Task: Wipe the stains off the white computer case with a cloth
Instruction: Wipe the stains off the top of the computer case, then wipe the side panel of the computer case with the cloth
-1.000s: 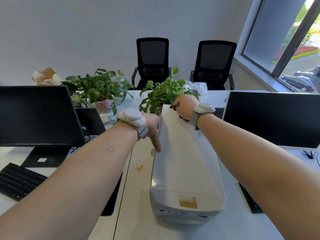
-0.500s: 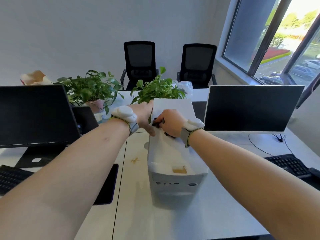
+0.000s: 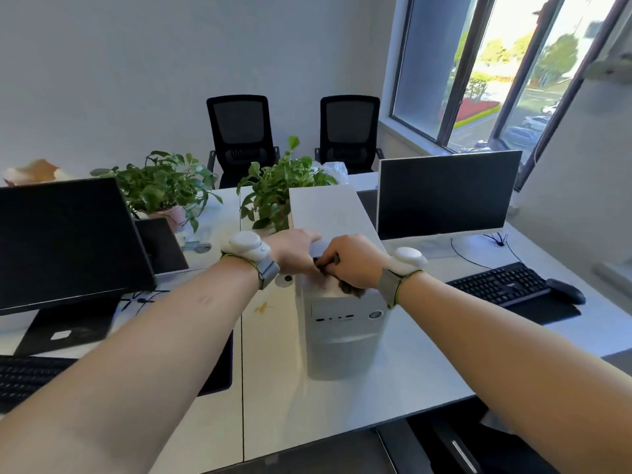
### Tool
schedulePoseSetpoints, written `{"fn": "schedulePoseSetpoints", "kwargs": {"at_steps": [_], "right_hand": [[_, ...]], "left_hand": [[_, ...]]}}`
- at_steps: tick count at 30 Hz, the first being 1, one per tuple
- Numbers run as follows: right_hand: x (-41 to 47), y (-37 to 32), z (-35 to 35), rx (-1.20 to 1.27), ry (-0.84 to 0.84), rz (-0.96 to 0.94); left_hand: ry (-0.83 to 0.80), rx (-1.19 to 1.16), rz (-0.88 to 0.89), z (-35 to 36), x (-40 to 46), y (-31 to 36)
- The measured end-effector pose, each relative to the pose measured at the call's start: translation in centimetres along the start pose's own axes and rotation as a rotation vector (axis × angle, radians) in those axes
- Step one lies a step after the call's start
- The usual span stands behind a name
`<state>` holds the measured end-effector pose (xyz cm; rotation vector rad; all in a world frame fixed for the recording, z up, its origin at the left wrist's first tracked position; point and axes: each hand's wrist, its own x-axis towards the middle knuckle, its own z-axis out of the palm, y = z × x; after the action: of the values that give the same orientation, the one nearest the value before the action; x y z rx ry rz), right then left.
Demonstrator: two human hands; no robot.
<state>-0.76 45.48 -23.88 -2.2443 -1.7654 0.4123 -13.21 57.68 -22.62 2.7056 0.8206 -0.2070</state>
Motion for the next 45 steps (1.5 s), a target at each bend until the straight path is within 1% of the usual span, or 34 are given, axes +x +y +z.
{"fn": "schedulePoseSetpoints", "kwargs": {"at_steps": [3,5,7,11,13,14,16,19,21,23,26,28,30,32,34,38,40,42,45], "right_hand": [[-1.9,2.0,-0.8,-0.02,0.079,0.113],[-3.3,3.7,-0.7,0.066,0.177,0.244],[-4.7,4.8,0.2,0.109,0.314,0.317],[-6.5,5.2,3.6,0.226,0.552,0.292],[-7.1,4.9,4.7,0.242,0.623,0.273],[-7.4,4.6,5.1,0.214,0.632,0.261],[-8.1,3.5,5.4,0.159,0.596,0.221],[-8.6,2.8,4.8,0.145,0.473,0.114],[-8.4,3.1,3.8,0.128,0.404,0.11],[-7.9,3.5,2.7,0.064,0.387,0.176],[-6.4,3.6,1.6,0.017,0.378,0.344],[-5.4,2.9,1.4,-0.072,0.349,0.385],[-4.9,2.1,1.5,-0.068,0.333,0.304],[-4.9,1.5,1.9,0.009,0.274,0.17],[-4.5,1.8,1.8,0.062,0.224,0.091],[-1.5,4.5,0.8,0.018,0.212,0.074],[0.0,5.8,0.2,0.008,0.215,0.085],[1.3,6.8,-0.3,0.022,0.226,0.084],[3.6,8.3,-1.2,0.025,0.211,0.063]], "left_hand": [[-0.055,0.085,0.045,1.6,-0.9,0.6],[-0.032,0.174,0.073,2.4,-1.3,0.8],[0.001,0.204,0.088,2.9,-1.4,1.0],[0.005,0.215,0.085,3.0,-1.3,1.3],[-0.001,0.242,0.077,3.0,-1.2,1.5],[0.0,0.251,0.072,3.1,-1.1,1.6],[-0.002,0.255,0.057,3.1,-0.9,1.6],[-0.002,0.272,0.041,3.1,-1.0,1.9],[-0.004,0.272,0.04,3.2,-1.0,2.0],[-0.005,0.271,0.043,3.3,-1.1,2.1],[-0.002,0.259,0.044,3.4,-1.2,2.0],[0.003,0.242,0.039,3.3,-1.3,1.9],[-0.007,0.224,0.033,3.0,-1.4,2.0],[-0.031,0.207,0.027,2.5,-1.3,2.3],[-0.039,0.207,0.0,1.8,-0.8,3.0],[-0.008,0.26,-0.039,0.7,0.4,4.9],[-0.02,0.267,-0.065,0.1,1.3,5.6],[-0.032,0.242,-0.095,-0.4,2.4,5.6],[0.014,0.182,-0.119,-0.6,4.6,5.2]]}}
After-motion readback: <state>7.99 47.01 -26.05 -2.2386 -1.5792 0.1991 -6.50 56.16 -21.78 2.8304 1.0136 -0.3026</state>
